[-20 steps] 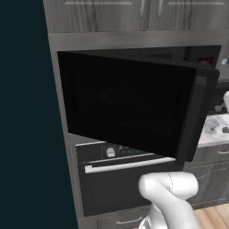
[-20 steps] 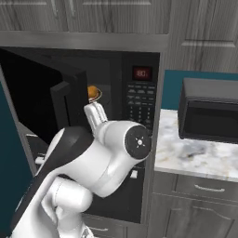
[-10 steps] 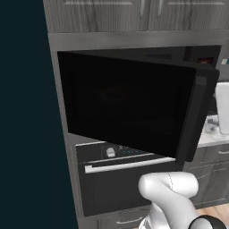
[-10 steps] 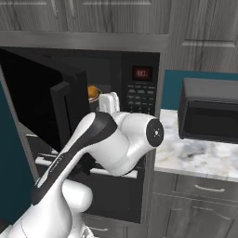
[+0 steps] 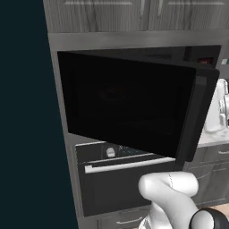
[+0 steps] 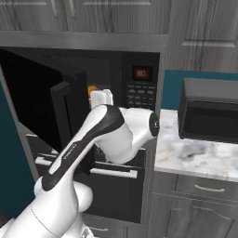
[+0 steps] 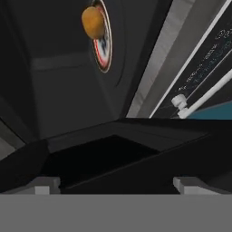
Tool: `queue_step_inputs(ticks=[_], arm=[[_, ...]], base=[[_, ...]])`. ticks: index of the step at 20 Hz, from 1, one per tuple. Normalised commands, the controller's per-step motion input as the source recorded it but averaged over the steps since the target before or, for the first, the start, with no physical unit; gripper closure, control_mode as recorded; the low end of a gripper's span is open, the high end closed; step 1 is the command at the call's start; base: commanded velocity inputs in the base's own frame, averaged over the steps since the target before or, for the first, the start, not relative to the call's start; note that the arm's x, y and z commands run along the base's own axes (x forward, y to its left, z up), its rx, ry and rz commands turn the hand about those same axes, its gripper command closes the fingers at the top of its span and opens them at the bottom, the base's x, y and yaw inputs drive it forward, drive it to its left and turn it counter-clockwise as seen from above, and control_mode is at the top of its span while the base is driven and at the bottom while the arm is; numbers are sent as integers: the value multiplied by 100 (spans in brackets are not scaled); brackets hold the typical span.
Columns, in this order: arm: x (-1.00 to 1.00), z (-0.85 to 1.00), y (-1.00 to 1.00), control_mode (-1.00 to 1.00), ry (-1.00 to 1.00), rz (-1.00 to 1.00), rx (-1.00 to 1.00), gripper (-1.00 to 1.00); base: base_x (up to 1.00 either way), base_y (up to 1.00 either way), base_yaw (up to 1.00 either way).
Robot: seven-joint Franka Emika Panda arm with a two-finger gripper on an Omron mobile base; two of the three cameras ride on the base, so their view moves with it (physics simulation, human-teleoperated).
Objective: Retrieve the reheated potato from the microwave, then place the potato, cheese, and condiment on the cutting board.
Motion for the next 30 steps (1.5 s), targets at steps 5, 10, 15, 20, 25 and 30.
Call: queue_step_inputs(ticks=[5,10,15,20,25,30], arm=[[-31,-2,28,-100,0,32,8,-100],[-39,-4,36,-100,0,27,13,-100],[-36,-4,52,-100,0,21,10,-100],[-30,-5,69,-100,0,12,7,-100],[-25,-7,72,-100,0,9,6,-100],[-26,-8,76,-100,0,9,6,-100]], base=[[0,0,0],[0,0,0],[0,0,0],[0,0,0],[0,0,0],[0,0,0]])
